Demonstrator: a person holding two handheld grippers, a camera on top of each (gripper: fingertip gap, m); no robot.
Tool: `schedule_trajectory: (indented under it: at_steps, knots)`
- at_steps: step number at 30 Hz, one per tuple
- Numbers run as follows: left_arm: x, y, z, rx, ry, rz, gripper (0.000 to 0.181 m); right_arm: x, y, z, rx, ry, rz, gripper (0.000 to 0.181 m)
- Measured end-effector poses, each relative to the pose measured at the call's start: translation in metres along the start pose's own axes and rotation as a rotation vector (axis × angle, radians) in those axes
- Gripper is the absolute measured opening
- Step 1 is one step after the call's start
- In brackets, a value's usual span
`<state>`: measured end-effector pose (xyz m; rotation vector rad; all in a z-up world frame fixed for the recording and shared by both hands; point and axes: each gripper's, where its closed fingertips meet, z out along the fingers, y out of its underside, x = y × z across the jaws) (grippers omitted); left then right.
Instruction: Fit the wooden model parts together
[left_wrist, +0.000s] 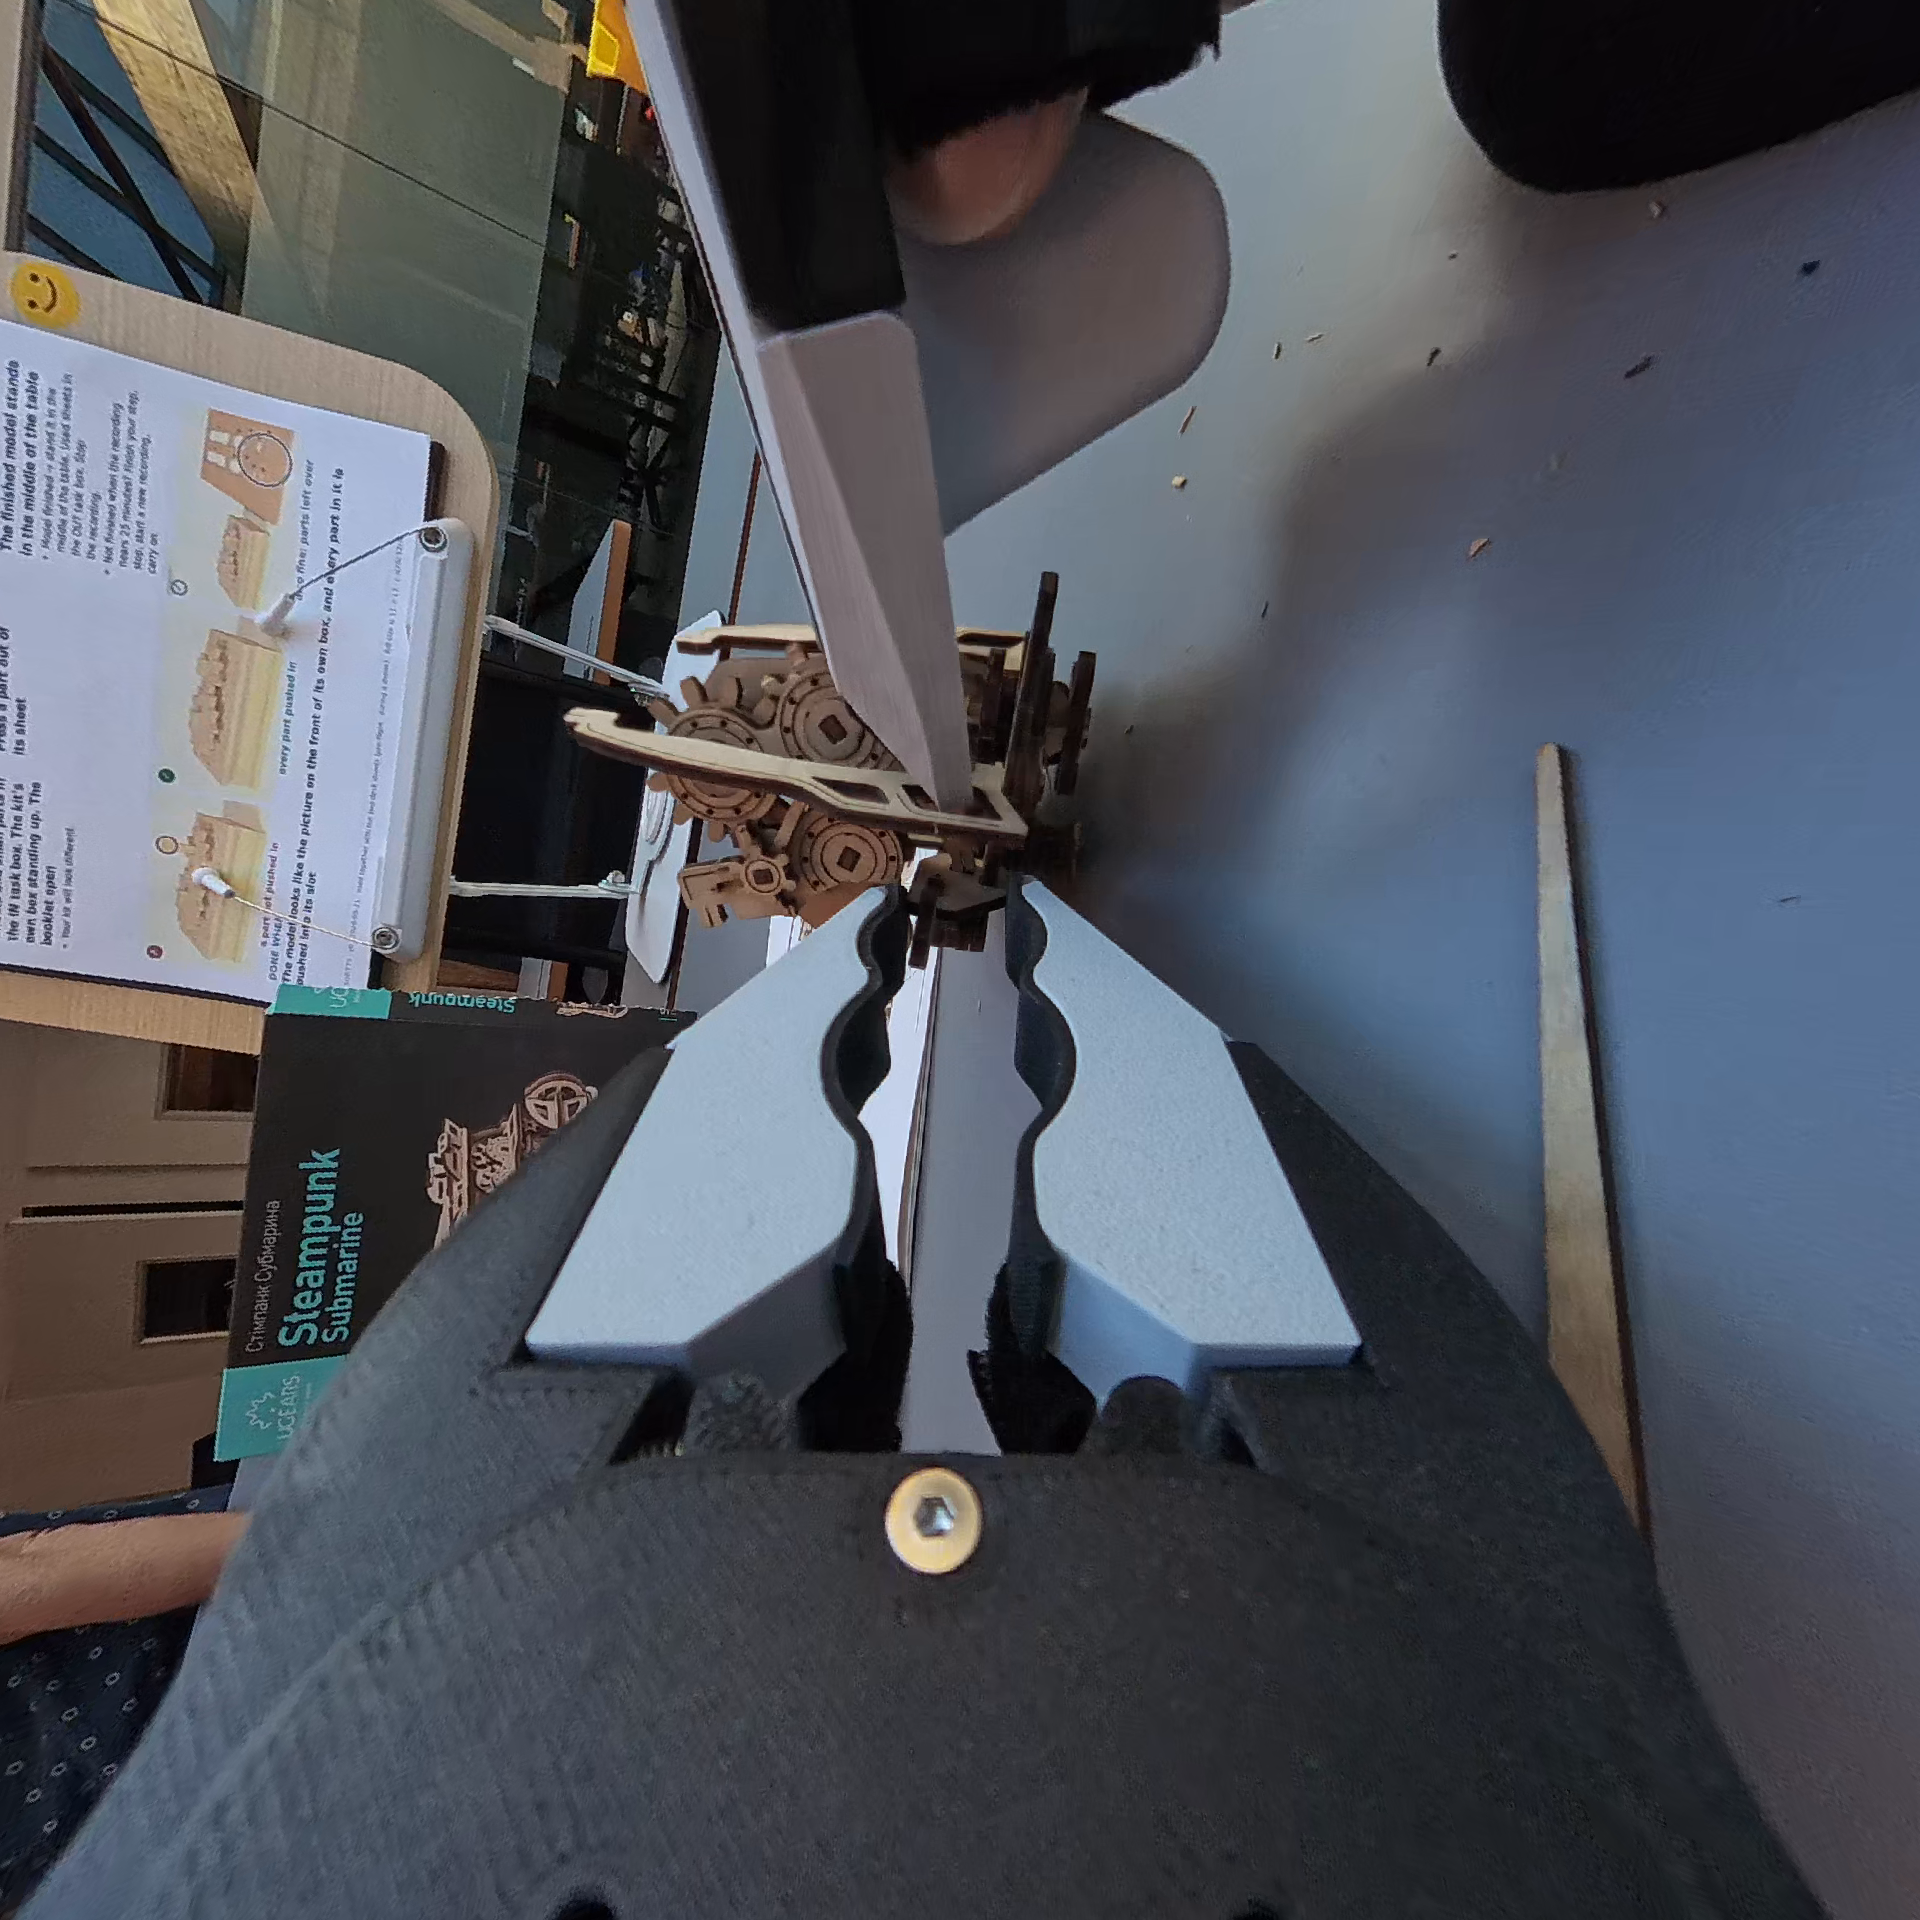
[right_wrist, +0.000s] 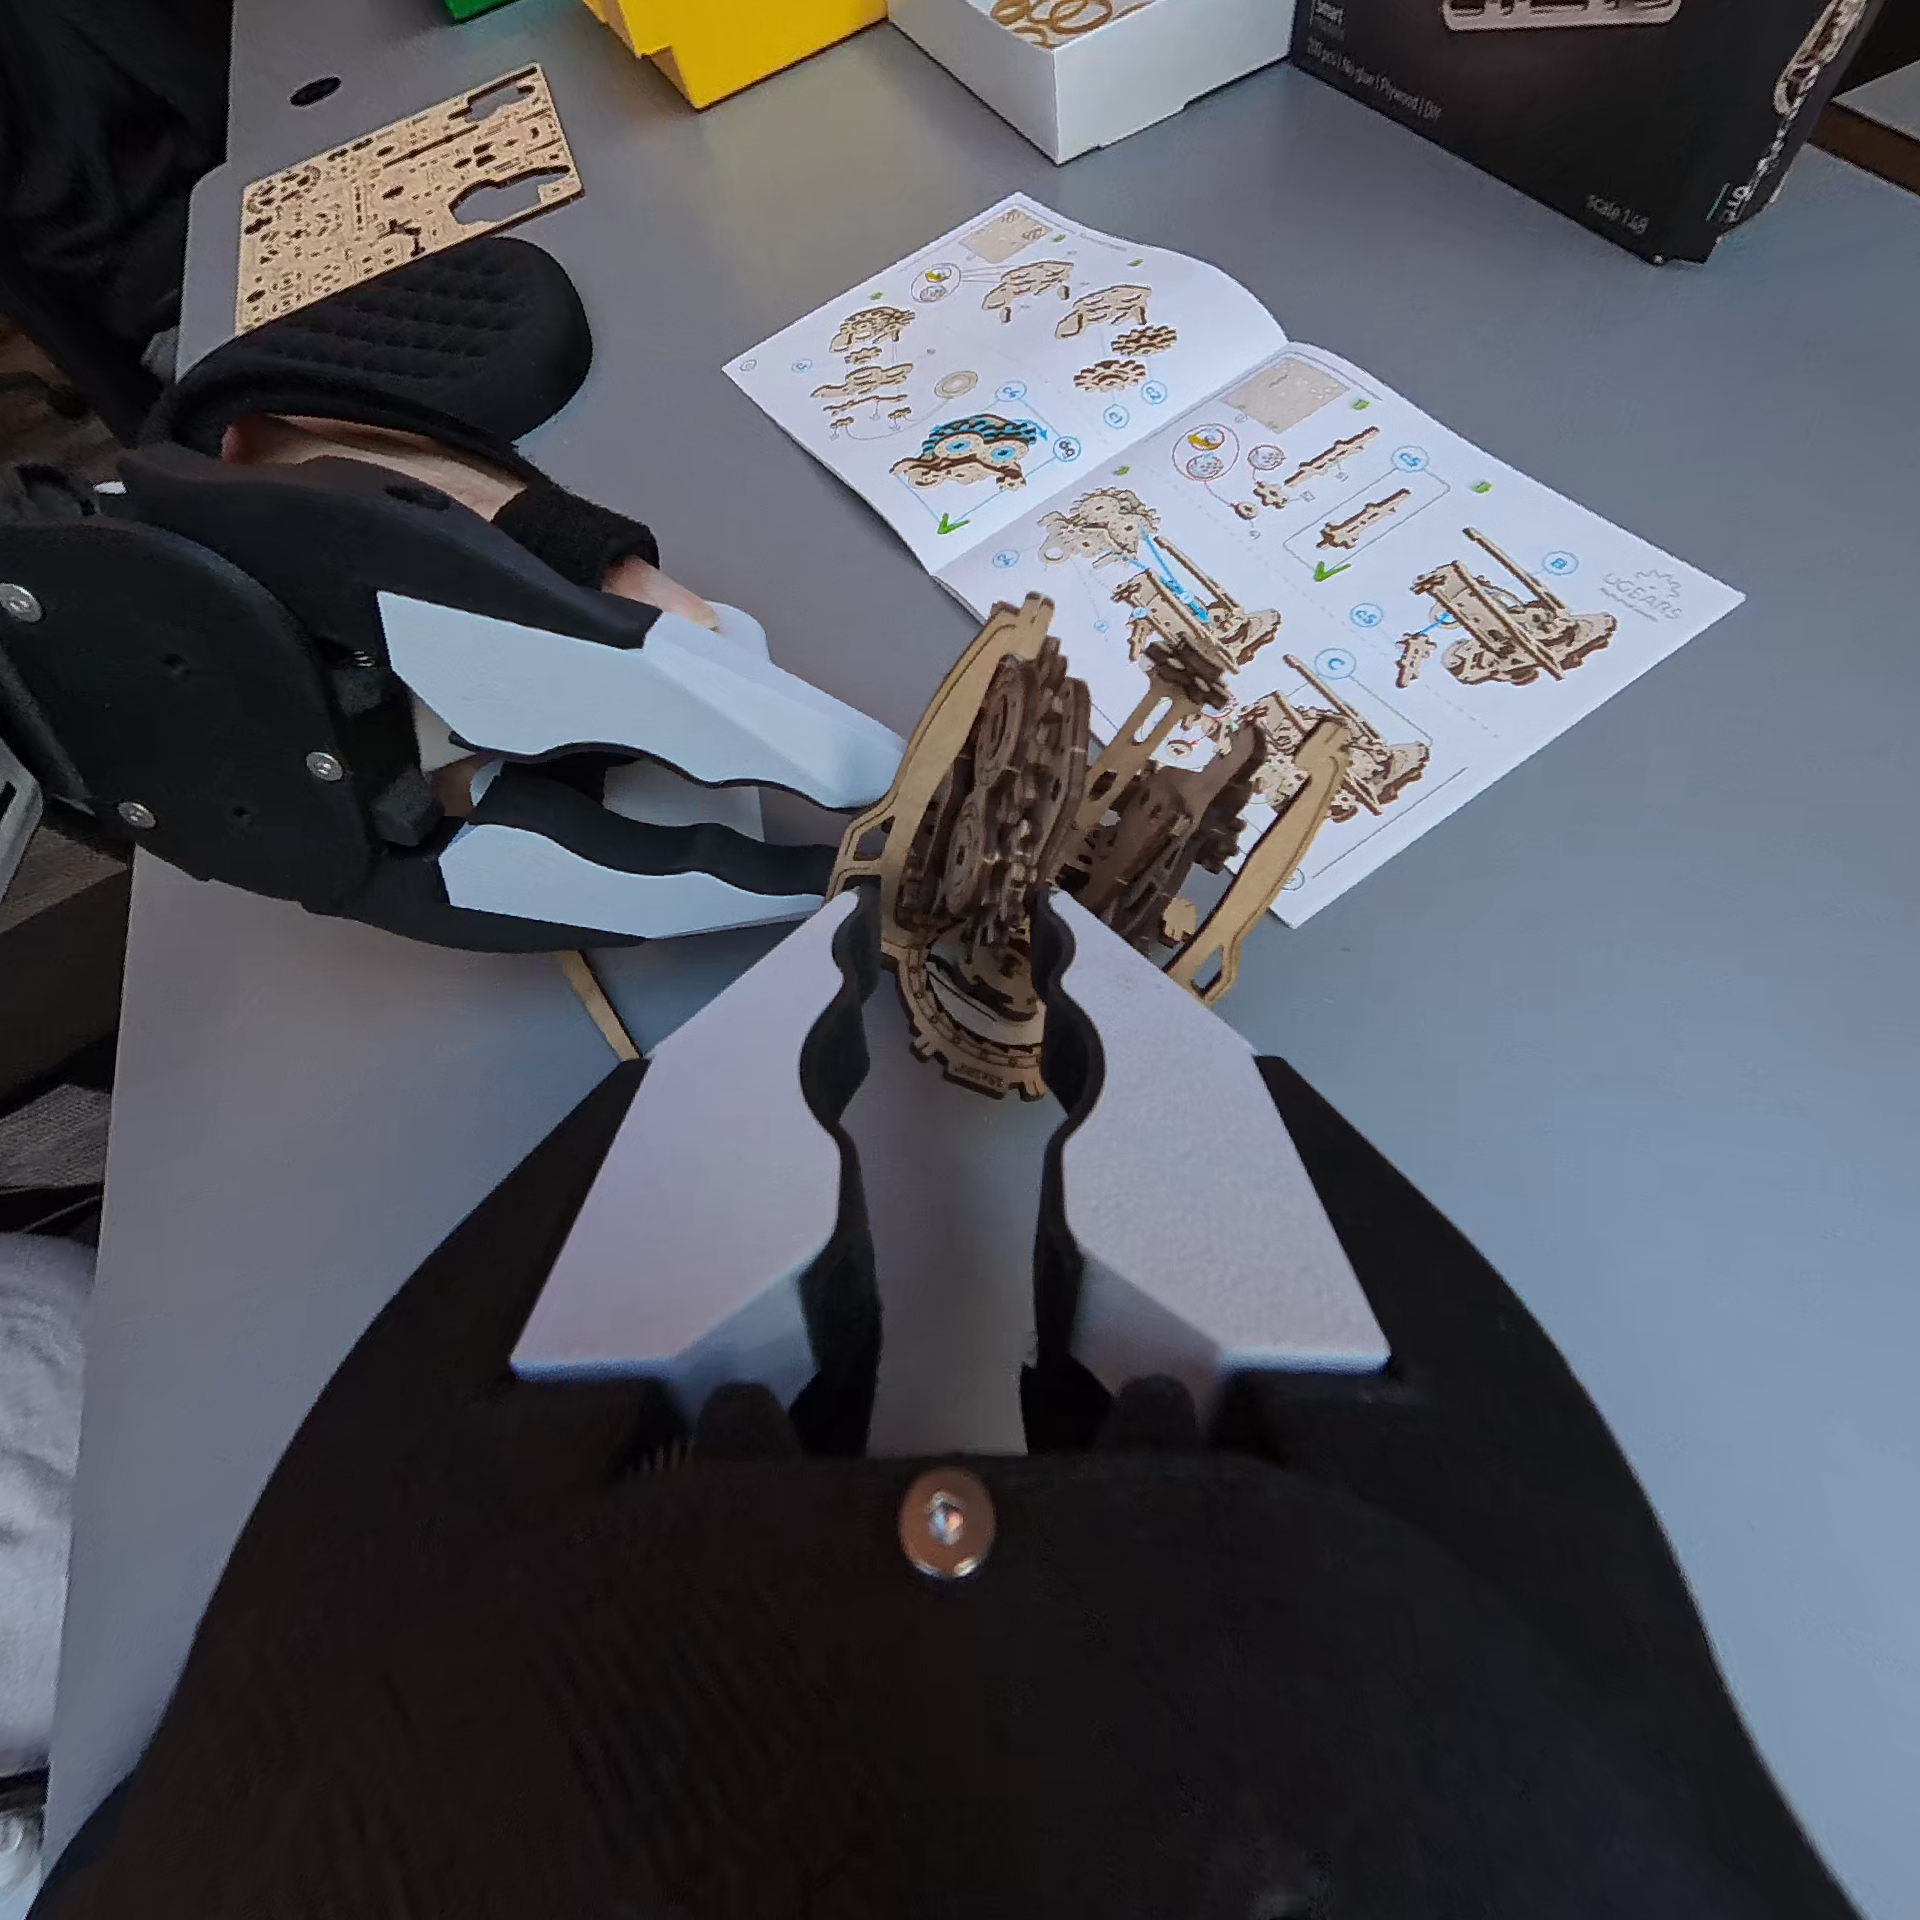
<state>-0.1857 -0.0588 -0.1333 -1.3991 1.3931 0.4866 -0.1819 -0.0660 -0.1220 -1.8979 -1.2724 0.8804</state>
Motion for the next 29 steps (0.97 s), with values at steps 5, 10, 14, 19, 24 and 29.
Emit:
schedule_trajectory:
  at_steps: [5, 10, 14, 19, 24, 29]
  knots:
    - [0.001, 0.001, -0.001, 0.001, 0.008, -0.014, 0.014, -0.004, 0.000, 0.002, 0.018, 0.003, -0.020, 0.025]
    - [-0.003, 0.000, -0.003, 0.026, -0.015, 0.018, 0.007, -0.004, 0.008, 0.005, -0.037, -0.012, -0.054, 0.021]
    - [-0.003, 0.000, -0.003, 0.038, -0.029, 0.014, 0.007, -0.004, 0.010, 0.006, -0.034, -0.072, 0.001, 0.021]
    - [-0.004, -0.002, -0.009, 0.065, -0.046, 0.011, 0.009, -0.008, 0.007, 0.004, -0.007, -0.134, 0.028, 0.021]
    - [-0.003, 0.001, -0.024, 0.083, -0.019, -0.072, 0.017, -0.007, 0.006, 0.003, 0.001, -0.131, 0.026, 0.021]
    - [-0.010, 0.008, -0.031, 0.105, 0.145, -0.455, 0.019, -0.007, 0.008, 0.005, -0.017, -0.125, 0.003, 0.022]
